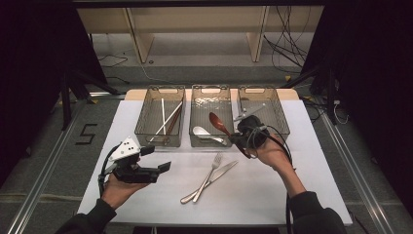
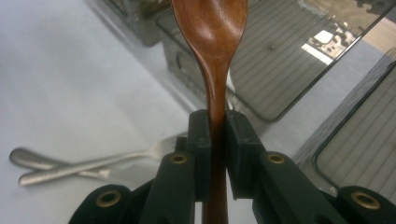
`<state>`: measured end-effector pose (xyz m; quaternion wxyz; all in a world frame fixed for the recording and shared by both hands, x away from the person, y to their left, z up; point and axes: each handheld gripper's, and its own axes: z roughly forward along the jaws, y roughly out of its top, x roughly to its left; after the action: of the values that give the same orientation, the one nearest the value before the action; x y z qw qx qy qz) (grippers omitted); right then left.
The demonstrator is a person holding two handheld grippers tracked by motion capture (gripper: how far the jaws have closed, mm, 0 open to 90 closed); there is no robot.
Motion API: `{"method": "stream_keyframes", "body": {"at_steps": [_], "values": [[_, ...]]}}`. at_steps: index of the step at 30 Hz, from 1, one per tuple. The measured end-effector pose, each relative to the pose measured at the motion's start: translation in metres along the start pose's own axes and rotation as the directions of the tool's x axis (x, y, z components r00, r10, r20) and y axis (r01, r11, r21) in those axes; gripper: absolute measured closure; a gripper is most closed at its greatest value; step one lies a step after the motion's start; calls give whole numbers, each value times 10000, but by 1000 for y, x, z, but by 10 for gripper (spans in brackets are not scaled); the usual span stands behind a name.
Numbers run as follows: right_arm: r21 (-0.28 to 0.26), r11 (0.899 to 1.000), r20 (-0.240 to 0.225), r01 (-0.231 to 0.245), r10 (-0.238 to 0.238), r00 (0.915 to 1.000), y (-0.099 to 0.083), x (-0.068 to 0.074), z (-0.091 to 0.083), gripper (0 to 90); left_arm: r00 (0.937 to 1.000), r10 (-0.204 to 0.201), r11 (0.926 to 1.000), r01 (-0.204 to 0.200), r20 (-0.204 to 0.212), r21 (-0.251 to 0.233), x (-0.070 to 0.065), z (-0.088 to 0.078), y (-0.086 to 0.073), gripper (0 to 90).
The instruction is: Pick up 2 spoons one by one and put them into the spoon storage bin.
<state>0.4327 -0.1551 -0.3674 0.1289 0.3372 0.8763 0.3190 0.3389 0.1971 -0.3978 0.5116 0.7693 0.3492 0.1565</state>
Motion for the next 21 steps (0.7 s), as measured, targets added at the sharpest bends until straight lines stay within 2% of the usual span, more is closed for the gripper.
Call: {"method": "stream_keyframes", "body": {"at_steps": [13, 21], "values": [[122, 9993, 166, -342, 340, 9993, 49, -20, 31, 818, 10000, 17, 10000, -17, 64, -5, 0, 0, 0, 159], [297, 9972, 284, -682, 674, 9973, 65, -33, 48, 817, 10000, -44, 10000, 44, 74, -43, 1, 0, 0, 159]]}}
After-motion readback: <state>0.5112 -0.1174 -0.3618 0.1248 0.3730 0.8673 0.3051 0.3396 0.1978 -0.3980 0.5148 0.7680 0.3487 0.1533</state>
